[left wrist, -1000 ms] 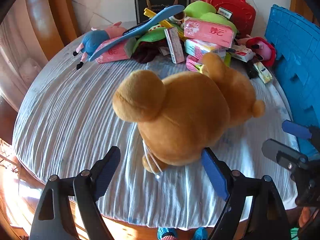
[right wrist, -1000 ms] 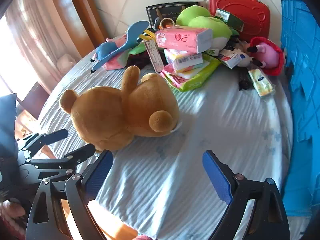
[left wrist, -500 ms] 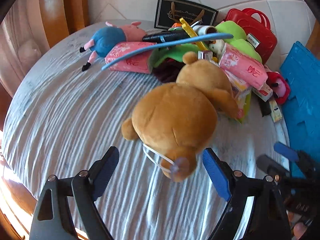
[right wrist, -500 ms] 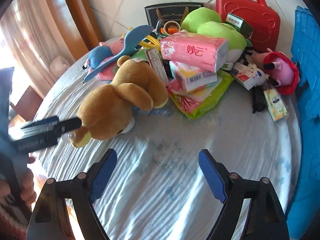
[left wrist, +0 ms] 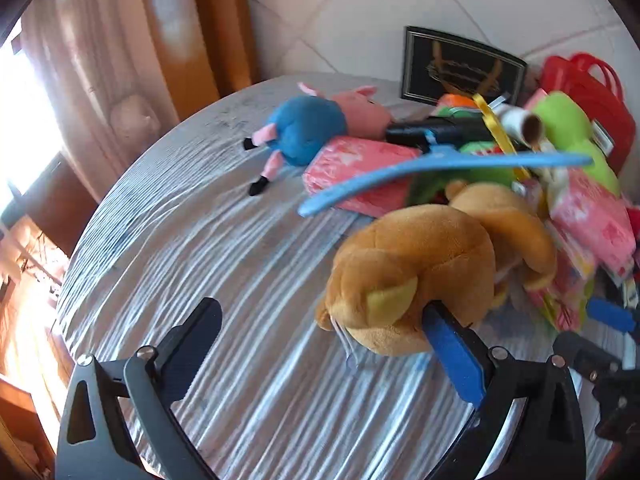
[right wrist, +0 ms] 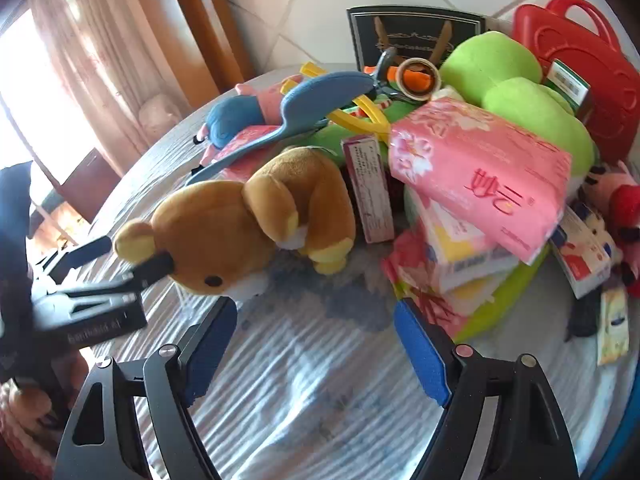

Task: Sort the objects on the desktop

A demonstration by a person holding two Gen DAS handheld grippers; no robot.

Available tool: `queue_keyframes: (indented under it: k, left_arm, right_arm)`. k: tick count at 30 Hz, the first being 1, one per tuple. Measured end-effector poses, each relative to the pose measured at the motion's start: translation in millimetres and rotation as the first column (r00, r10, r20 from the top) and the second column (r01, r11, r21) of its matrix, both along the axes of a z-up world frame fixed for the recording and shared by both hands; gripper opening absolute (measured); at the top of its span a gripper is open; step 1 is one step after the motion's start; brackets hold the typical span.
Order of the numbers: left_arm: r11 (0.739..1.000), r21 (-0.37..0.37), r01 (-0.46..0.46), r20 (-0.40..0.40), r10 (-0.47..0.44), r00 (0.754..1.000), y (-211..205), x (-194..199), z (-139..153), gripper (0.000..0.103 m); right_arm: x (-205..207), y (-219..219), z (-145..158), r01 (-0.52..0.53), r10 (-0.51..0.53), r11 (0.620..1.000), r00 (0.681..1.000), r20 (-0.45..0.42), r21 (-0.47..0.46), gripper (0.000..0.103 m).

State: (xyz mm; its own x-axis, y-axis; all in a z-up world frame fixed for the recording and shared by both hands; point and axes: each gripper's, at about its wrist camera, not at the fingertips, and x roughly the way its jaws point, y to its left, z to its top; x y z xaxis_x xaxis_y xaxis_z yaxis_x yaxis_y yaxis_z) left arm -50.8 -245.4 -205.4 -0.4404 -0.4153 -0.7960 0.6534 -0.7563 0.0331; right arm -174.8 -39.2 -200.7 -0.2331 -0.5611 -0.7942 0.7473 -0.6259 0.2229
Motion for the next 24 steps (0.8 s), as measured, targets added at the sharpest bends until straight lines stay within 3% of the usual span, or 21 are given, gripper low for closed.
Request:
queue_keyframes:
  k: [3,7,12,15,17,20,24]
  left_arm:
    - [0.993,0.118,-0.005,-0.034,0.009,0.999,-6.2,9.8,3.5,0.103]
    - [0.998,0.052,0.047,0.002,-0.048,0.999,24.4,5.5,-17.4,0.103]
    - [0.999,0.006,0.042,-0.059,-0.041,0.997,-0.2,-12.1,-14.8,0.103]
    - [0.995,0.091,0.047,-0.082,-0.039,0.996,-23.9,-13.1,-12.1,0.103]
    - [0.988,0.143,0.057,-0.083,-0.045,0.996,-25.5,-5.5,-12.8,0.103]
    - [0.985,0.140,0.097,-0.036,-0.093,0.995,-5.1,6.7,-16.3,0.103]
    - [0.991,0.073,0.108,0.027,-0.110,0.994,15.9,-0.4,-28.8,0.103]
  right_arm:
    - [-7.2,-17.6,-0.6,-0.045,0.045,0.999,0.999,0.001,-0.009,0.082]
    - [-17.1,-41.9,-5.7,-0.081,0.081,0.996,0.997,0.017,-0.026,0.081]
    - [-31.8,-57.0,-7.3,-0.061,0.062,0.997,0.998,0.011,-0.046,0.081]
    - [-39.4,-68.3,-10.8,-0.053,0.053,0.999,0.999,0.006,-0.010,0.081]
    - [-44.2,-79.1,-21.4,-0.055,0.054,0.998,0.998,0.022,0.030,0.073]
    - [-48.2,-86.8,-26.7,-0.063,0.063,0.998,0.996,0.068,0.002,0.062]
    - [-45.8,-100.2,-18.6,-0.077,0.076,0.997,0.995,0.064,0.005,0.061]
